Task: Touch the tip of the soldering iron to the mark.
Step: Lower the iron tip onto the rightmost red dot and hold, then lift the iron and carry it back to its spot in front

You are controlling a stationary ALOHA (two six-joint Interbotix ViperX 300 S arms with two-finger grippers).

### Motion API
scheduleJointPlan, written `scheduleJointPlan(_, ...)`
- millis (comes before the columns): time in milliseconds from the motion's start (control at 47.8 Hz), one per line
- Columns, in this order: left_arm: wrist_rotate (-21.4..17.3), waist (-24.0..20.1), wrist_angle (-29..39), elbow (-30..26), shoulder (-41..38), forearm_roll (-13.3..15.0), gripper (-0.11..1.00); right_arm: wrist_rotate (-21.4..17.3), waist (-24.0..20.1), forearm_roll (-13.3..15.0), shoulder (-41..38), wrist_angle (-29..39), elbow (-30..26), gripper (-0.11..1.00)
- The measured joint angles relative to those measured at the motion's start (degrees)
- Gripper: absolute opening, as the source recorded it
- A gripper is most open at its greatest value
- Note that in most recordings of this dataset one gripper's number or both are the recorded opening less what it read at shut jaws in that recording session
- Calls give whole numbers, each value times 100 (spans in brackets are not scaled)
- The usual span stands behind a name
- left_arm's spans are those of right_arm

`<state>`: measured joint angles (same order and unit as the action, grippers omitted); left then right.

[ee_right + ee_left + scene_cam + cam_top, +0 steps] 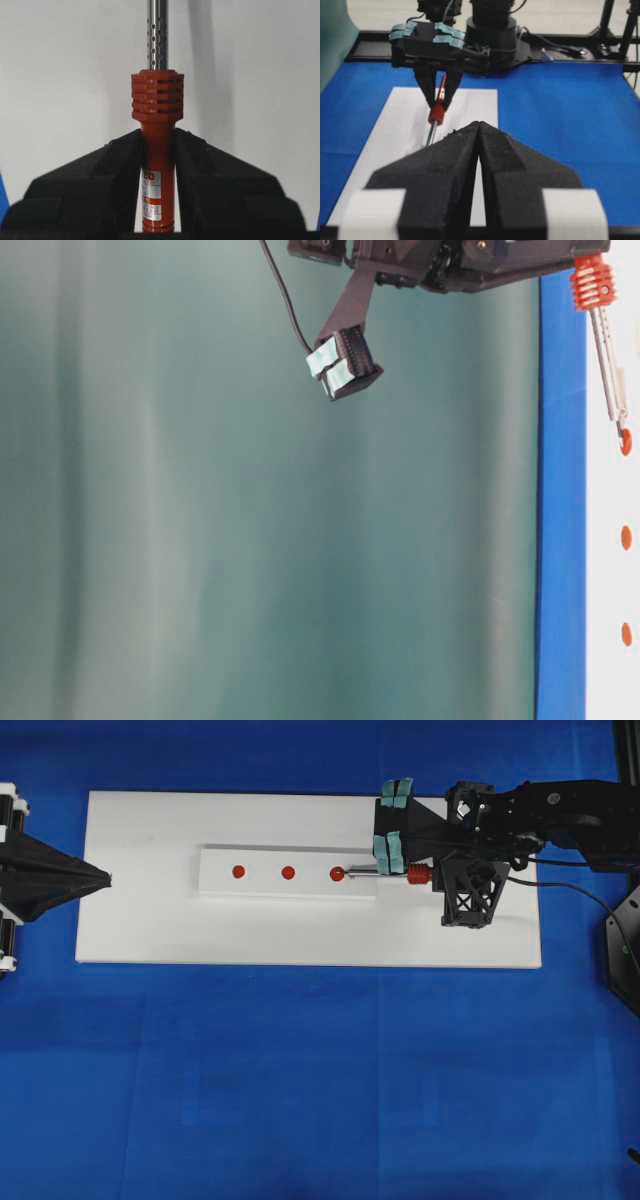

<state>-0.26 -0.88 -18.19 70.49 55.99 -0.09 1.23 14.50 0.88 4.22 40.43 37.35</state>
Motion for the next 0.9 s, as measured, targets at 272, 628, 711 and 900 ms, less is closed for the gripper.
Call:
scheduleJointPlan(272, 9, -9, 0, 0, 0, 0, 0, 0, 0, -9, 0, -9, 0, 6)
scheduleJointPlan(628, 18, -9, 0, 0, 0, 0, 0, 9, 0, 0, 185, 176, -88, 6)
scheduleJointPlan(711, 18, -9, -9, 0, 0, 0, 0, 9, 0, 35, 378, 431, -229, 6)
scheduleJointPlan(900, 18, -9, -35, 0, 0, 0, 0, 0, 0, 290, 800, 1187, -712, 6)
